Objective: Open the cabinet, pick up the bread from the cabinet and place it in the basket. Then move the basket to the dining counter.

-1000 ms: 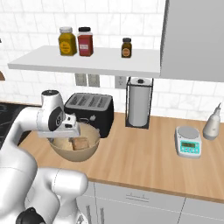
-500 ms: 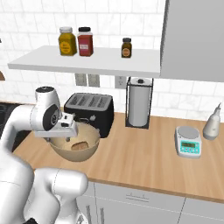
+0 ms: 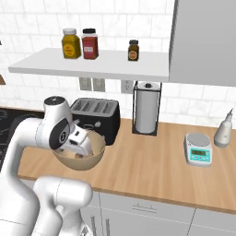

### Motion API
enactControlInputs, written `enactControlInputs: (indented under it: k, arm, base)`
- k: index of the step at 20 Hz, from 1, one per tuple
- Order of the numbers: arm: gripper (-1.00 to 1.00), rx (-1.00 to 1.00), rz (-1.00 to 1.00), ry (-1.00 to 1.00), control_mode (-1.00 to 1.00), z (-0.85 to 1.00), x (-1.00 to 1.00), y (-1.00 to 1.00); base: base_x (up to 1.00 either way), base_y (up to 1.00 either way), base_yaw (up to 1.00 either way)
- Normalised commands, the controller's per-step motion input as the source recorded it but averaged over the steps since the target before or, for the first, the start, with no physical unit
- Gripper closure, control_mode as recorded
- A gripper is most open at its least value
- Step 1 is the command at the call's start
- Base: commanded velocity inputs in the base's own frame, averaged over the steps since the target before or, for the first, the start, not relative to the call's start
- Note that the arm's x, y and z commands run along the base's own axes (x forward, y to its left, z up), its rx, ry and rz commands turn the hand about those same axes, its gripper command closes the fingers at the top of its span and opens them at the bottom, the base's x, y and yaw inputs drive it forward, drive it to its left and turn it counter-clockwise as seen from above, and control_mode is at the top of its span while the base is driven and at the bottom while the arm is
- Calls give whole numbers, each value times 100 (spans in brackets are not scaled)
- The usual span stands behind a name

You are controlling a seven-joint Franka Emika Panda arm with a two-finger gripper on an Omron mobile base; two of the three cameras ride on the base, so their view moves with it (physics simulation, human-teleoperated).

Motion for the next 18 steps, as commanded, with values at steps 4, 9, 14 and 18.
enactControlInputs:
  k: [4,9,14,18]
  arm:
    - [-100,5,-48,-2,-100,3,1,-29]
    - [-100,6,-32,9,-100,-3,37,-19]
    - [-100,1,-5,10,-100,-2,65,0]
    - [-100,0,0,7,-100,-24,52,-7]
  base:
    - [0,0,0]
    - [0,0,0]
    - [0,0,0]
    - [0,0,0]
